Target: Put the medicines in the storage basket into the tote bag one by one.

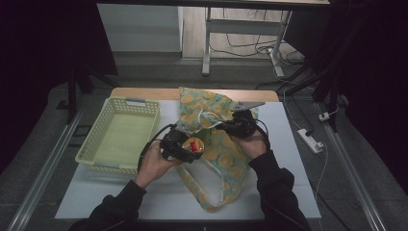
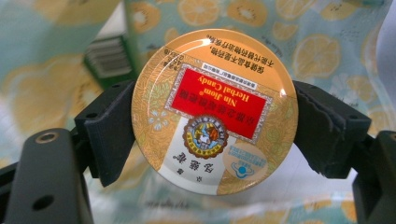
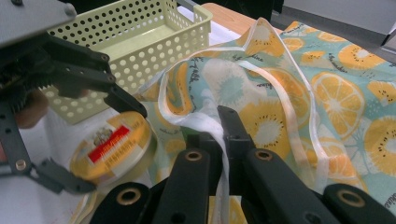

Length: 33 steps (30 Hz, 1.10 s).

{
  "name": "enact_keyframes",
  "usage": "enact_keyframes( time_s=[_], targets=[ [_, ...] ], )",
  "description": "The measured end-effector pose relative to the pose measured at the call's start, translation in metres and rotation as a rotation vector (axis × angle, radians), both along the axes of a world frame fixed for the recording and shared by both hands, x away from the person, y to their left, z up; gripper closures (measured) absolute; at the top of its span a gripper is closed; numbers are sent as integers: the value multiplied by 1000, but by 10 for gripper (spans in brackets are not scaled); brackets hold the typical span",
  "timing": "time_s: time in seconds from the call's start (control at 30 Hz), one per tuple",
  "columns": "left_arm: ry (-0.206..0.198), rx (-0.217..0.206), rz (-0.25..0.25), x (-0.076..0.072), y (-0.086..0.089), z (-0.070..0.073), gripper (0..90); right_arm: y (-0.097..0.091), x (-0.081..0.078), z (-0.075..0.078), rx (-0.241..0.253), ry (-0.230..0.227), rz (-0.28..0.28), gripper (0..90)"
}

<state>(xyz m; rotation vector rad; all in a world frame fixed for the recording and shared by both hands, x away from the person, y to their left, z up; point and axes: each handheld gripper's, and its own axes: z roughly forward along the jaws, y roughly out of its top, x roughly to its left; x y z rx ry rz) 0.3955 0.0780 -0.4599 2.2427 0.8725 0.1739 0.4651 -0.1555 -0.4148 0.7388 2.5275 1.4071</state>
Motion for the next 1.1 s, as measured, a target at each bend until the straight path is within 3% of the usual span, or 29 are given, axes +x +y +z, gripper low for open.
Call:
enact_keyframes(
  time_s=[0.27,0.83,1.1],
  targets=[
    [-7,1,-23,10,-22,-6,203,-4,1,1,1,-3,-11,891],
    [-16,11,-39,32,-50,-29,202,-5,3,0,-2,-6,-16,891],
    [-46,55,-24,38,-57,-36,201,-5,3,0,-5,-7,-16,891]
  ],
)
